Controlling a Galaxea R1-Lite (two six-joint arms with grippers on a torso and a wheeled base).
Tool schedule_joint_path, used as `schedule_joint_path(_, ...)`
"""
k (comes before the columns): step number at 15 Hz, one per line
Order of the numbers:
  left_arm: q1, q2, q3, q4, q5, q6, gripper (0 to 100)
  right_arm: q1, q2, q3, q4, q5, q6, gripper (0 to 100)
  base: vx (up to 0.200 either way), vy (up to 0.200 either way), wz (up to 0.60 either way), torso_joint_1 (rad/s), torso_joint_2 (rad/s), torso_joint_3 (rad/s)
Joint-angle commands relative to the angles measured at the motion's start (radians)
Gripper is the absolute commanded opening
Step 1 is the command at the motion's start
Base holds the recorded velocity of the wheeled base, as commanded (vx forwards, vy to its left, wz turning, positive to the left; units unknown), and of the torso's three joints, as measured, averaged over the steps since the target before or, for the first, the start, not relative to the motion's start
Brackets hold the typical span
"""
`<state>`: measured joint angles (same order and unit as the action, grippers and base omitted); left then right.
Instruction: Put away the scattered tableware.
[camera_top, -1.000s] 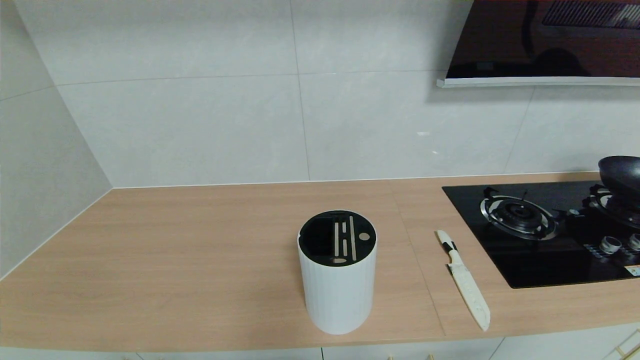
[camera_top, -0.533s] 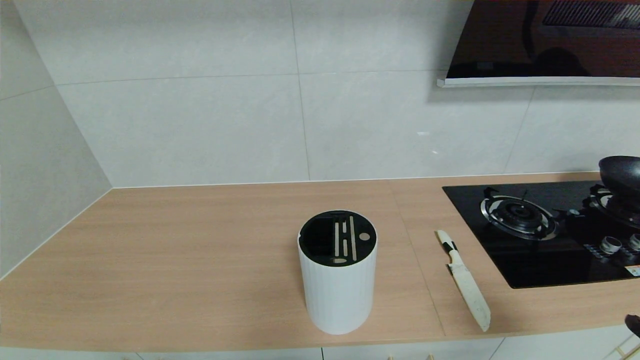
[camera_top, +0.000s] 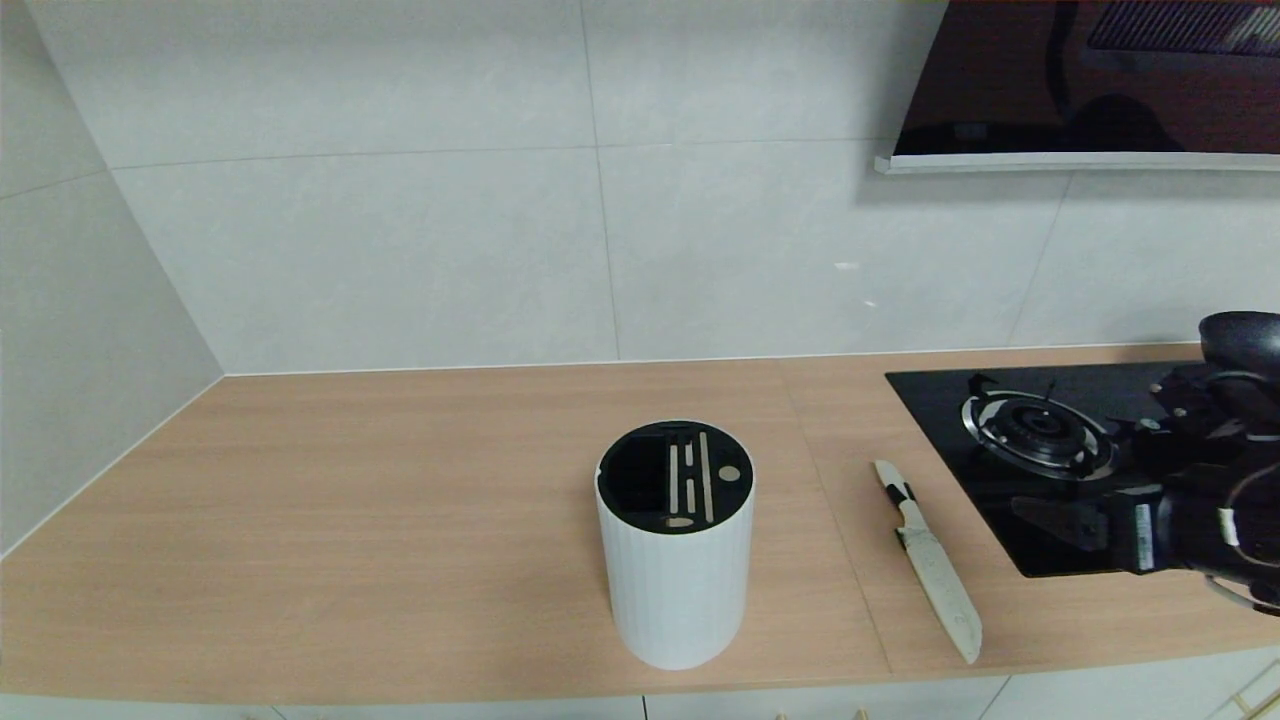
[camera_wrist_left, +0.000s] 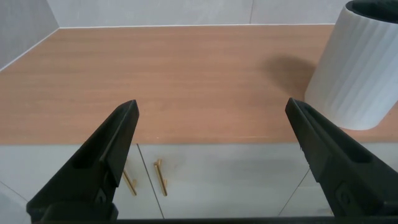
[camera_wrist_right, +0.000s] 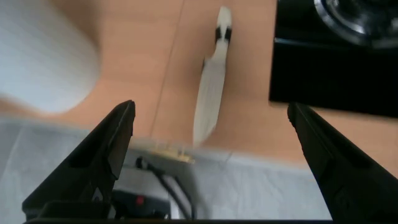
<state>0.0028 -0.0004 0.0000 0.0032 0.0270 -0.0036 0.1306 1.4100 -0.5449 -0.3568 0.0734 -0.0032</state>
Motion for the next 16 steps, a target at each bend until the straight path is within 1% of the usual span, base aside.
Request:
schedule_joint_path(1, 0.0, 0.0, 0.0, 0.0, 0.001, 0.001, 100, 0.02, 0.3, -0.03, -0.137, -0.035, -0.003, 100, 0.0, 0.0, 0.0, 0.0, 0.0, 0.0)
schedule_joint_path(4, 0.0, 0.0, 0.0, 0.0, 0.001, -0.001, 100, 0.061, 0.403, -0.084, -0.14, -0.066, -0.001, 100, 0.0, 0.0, 0.0, 0.0, 0.0, 0.0)
schedule_joint_path(7, 0.0, 0.0, 0.0, 0.0, 0.001, -0.001, 100, 0.096, 0.475, -0.101, -0.143, -0.083, 0.002, 100, 0.0, 0.0, 0.0, 0.0, 0.0, 0.0)
schedule_joint_path(9, 0.0, 0.0, 0.0, 0.0, 0.001, 0.001, 100, 0.11, 0.564, -0.102, -0.209, -0.109, 0.003, 100, 0.0, 0.0, 0.0, 0.0, 0.0, 0.0)
schedule_joint_path(10, 0.0, 0.0, 0.0, 0.0, 0.001, 0.001, 100, 0.11, 0.564, -0.102, -0.209, -0.109, 0.003, 100, 0.0, 0.0, 0.0, 0.0, 0.0, 0.0)
schedule_joint_path(11, 0.0, 0.0, 0.0, 0.0, 0.001, 0.001, 100, 0.118, 0.662, -0.101, -0.341, -0.161, 0.005, 100, 0.0, 0.0, 0.0, 0.0, 0.0, 0.0)
schedule_joint_path(12, 0.0, 0.0, 0.0, 0.0, 0.001, 0.001, 100, 0.118, 0.687, -0.102, -0.38, -0.173, 0.006, 100, 0.0, 0.0, 0.0, 0.0, 0.0, 0.0)
schedule_joint_path(16, 0.0, 0.0, 0.0, 0.0, 0.001, 0.001, 100, 0.118, 0.754, -0.138, -0.396, -0.176, 0.026, 100, 0.0, 0.0, 0.0, 0.0, 0.0, 0.0)
